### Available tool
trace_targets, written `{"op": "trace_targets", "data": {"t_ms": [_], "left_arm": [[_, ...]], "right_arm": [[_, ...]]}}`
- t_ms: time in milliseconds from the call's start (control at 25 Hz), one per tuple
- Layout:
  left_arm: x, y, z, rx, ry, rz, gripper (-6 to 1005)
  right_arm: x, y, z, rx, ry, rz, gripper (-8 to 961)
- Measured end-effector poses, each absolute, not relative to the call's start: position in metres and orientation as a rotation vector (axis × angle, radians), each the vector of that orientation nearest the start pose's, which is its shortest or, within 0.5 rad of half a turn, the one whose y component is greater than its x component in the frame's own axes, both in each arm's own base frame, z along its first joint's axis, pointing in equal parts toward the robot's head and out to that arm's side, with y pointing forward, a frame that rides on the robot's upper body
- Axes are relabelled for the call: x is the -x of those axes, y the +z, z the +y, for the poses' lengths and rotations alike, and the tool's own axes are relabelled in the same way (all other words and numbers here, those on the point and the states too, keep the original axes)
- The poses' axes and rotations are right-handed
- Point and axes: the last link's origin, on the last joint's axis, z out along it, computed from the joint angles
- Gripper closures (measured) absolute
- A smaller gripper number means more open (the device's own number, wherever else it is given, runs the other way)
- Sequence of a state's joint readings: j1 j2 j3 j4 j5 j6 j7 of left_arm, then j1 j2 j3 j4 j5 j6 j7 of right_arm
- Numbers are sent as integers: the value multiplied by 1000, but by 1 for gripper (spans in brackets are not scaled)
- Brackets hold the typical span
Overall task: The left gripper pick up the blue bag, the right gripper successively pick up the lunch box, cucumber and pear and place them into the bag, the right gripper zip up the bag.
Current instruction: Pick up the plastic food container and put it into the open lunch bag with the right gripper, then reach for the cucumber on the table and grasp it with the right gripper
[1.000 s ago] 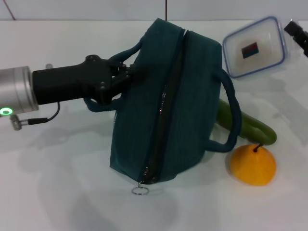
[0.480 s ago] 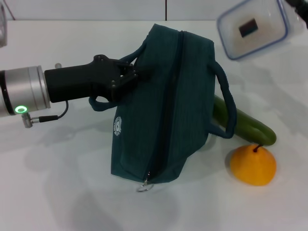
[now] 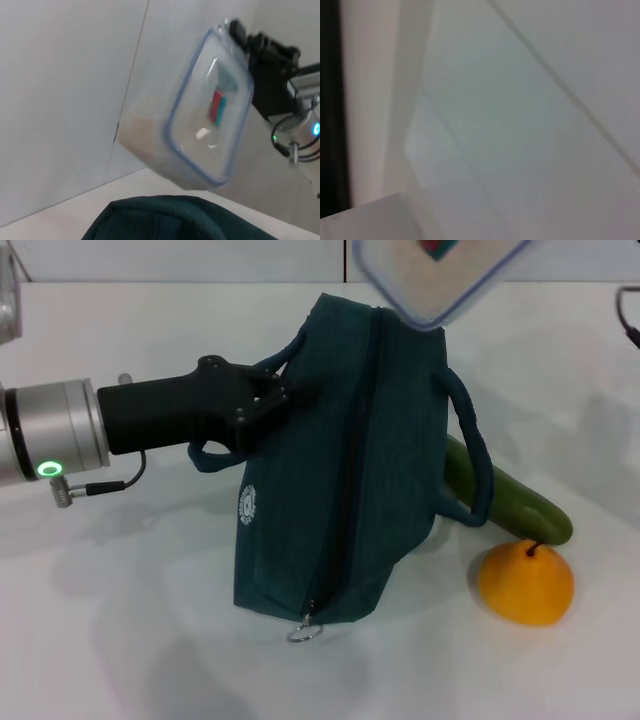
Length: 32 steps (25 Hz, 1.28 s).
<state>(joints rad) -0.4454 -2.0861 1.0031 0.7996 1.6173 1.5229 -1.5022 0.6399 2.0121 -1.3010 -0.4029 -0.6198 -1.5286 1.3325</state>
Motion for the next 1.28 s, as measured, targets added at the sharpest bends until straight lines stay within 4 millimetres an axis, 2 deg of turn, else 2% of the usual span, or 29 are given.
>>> {"op": "trace_targets", "data": {"t_ms": [160,280,520,840,1120,1280], "left_arm": [[217,-1,332,2699,-966,-571,963],[217,-2,334,2696,-969,-574,964],[216,-1,335,2689,-969,-564,964],[216,1,337,2677,-978,-563,964],[218,1,336,2675,-975,-560,963],[222,1,333,2667,-965,-534,963]], "right_arm": [[-142,32,381,2243,1811,600,875],[-139,24,378,2296,1796,624,880],[-158,15,370,2317,1723,697,892],[-182,5,369,2303,1575,801,936],[-197,16,368,2306,1518,794,907],[-208,28,358,2405,1440,717,890]]}}
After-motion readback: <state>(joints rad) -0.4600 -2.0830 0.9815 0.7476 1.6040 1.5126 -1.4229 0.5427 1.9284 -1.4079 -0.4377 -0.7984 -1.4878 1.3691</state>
